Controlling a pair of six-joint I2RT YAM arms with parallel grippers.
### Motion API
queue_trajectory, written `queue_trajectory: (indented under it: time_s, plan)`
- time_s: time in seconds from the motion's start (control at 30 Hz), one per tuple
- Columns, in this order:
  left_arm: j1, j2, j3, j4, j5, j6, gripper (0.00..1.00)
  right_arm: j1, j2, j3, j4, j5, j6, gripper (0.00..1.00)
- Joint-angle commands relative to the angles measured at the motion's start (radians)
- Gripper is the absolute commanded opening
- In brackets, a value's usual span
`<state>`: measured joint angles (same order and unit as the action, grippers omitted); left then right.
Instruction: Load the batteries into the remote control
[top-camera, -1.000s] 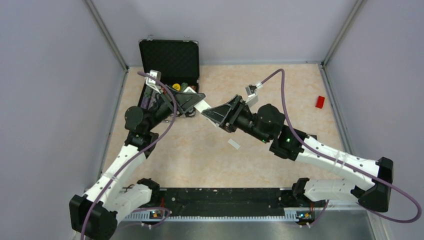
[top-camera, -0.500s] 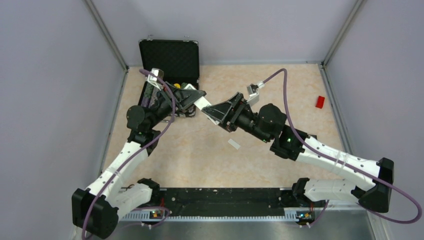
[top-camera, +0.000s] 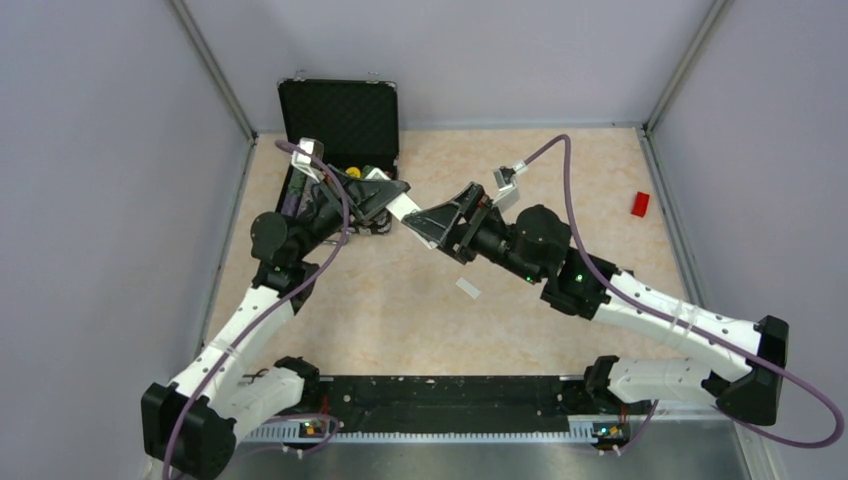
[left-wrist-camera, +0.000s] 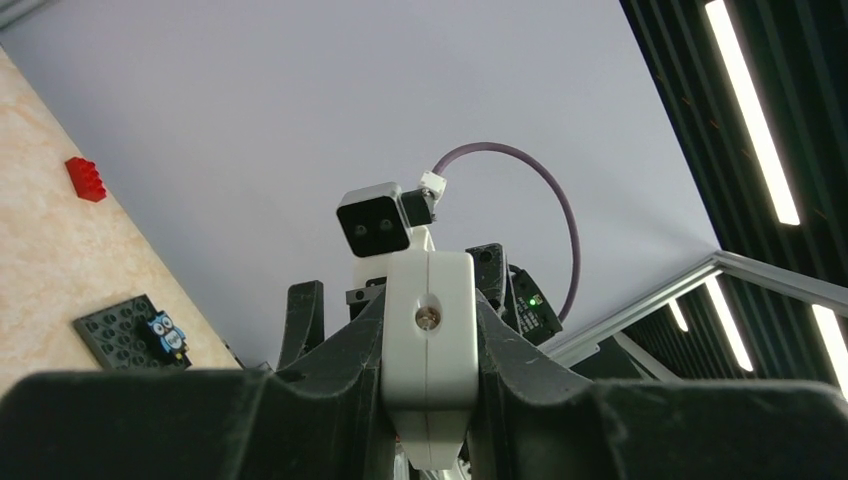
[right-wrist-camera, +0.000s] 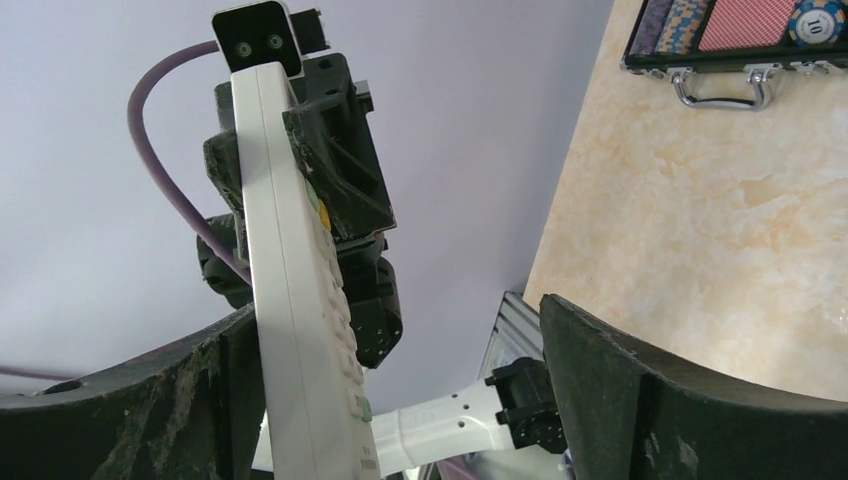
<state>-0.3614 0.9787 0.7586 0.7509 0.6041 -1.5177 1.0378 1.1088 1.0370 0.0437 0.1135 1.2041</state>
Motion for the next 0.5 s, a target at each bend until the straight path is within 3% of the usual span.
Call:
queue_trajectory:
  time_s: [0.0,0.2,0.47]
  plan:
    - [0.006,-0.078,0.02,0.016,-0.028,0.073,0.0,-0.031,0.015,0.064,-0.078,-0.012,-0.073,0.95]
    - [0.006,-0.106,0.013,-0.147,-0.01,0.222,0.0,-0.052,0.042,0.129,-0.078,-0.083,-0.11,0.97]
    - [0.006,-0.097,-0.004,-0.179,0.006,0.258,0.0,-0.066,0.039,0.144,-0.069,-0.177,-0.174,0.97]
